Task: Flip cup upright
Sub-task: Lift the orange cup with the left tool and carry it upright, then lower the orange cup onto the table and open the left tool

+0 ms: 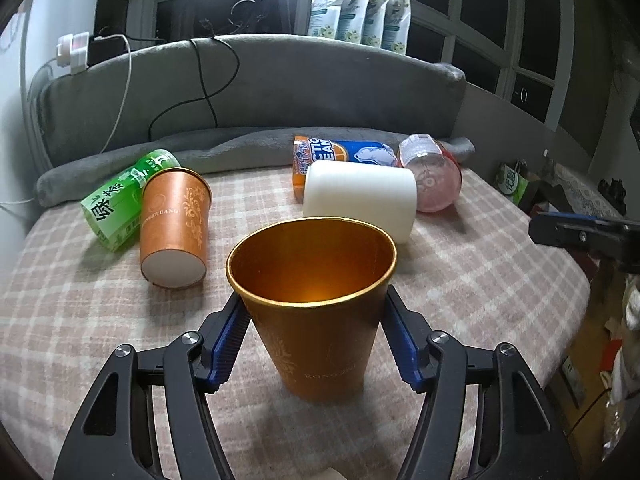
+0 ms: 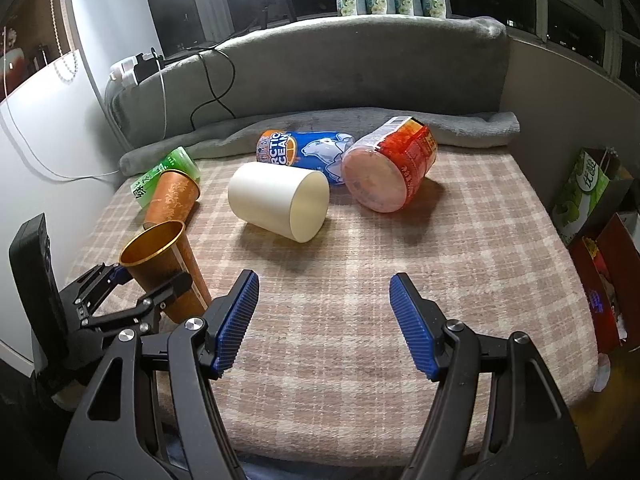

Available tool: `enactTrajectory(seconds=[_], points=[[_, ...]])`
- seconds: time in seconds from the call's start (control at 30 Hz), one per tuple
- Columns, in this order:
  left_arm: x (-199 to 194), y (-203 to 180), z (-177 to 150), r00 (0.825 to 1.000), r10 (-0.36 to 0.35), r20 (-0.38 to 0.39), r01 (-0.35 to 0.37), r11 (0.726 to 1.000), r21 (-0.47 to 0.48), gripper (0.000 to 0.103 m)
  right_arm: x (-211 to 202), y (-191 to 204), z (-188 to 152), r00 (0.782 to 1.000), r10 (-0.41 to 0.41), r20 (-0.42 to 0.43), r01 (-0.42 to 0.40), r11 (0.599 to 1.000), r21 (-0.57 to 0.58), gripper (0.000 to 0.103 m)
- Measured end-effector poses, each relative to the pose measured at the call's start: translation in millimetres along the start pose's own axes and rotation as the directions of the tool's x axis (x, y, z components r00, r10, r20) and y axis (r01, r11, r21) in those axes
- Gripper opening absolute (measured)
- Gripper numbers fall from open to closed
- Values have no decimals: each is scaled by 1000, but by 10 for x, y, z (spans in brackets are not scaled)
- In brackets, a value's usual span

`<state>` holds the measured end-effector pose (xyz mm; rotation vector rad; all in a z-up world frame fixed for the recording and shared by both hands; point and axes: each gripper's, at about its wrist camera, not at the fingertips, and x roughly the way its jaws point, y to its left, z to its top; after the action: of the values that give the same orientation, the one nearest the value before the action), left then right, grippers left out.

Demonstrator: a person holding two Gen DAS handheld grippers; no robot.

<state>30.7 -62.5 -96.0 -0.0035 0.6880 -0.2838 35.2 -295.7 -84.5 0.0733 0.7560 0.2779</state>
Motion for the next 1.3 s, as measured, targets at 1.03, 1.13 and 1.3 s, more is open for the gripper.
enactTrajectory(seconds=[1.03, 1.13, 1.3], points=[[-691, 127, -100, 999, 38, 31, -37, 999, -28, 80, -179, 212, -57, 994, 66, 90, -61, 996, -62, 77], [-826, 196, -46, 994, 79, 79, -75, 996, -51, 80, -226, 249, -23, 991, 58, 120, -49, 996, -76, 80], [-1039, 248, 70, 970, 166, 176, -155, 985, -72, 81, -296, 274, 17, 984, 42, 171, -29, 997, -76, 82]])
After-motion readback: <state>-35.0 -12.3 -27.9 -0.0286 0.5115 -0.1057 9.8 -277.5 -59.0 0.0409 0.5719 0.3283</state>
